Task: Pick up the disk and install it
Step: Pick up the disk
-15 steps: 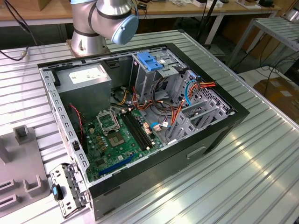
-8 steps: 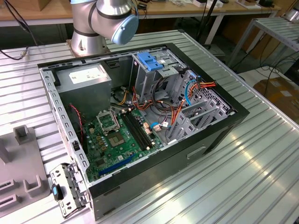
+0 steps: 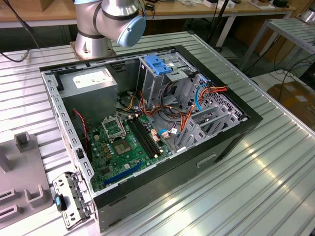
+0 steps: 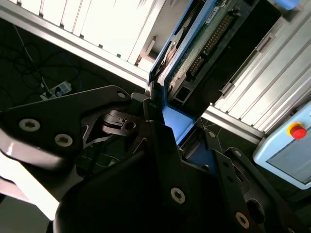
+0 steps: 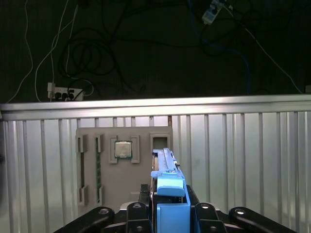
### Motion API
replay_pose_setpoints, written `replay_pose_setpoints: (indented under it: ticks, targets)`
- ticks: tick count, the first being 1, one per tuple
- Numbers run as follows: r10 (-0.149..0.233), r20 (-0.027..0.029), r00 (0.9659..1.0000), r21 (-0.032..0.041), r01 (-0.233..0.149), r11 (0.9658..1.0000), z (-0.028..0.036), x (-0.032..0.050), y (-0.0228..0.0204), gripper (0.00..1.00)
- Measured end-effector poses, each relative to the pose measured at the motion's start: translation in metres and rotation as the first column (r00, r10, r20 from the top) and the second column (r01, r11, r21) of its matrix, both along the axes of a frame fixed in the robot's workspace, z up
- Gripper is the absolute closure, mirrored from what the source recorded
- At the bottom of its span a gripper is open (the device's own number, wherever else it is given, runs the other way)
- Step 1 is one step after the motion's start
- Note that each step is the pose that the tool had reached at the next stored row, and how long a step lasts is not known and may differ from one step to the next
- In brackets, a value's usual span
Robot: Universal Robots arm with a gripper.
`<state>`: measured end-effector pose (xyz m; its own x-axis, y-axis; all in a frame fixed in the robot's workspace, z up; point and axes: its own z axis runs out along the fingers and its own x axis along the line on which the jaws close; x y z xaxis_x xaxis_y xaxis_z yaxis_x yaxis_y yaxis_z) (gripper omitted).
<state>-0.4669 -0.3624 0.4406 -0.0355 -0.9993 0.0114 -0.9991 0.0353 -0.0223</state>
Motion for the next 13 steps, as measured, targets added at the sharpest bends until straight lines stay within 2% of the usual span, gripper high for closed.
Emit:
replay_pose_setpoints:
  ticks: [13]
  targets:
    - [0.0, 0.0, 1.0, 0.0, 0.0, 1.0, 0.0091, 0.0, 0.0, 0.63]
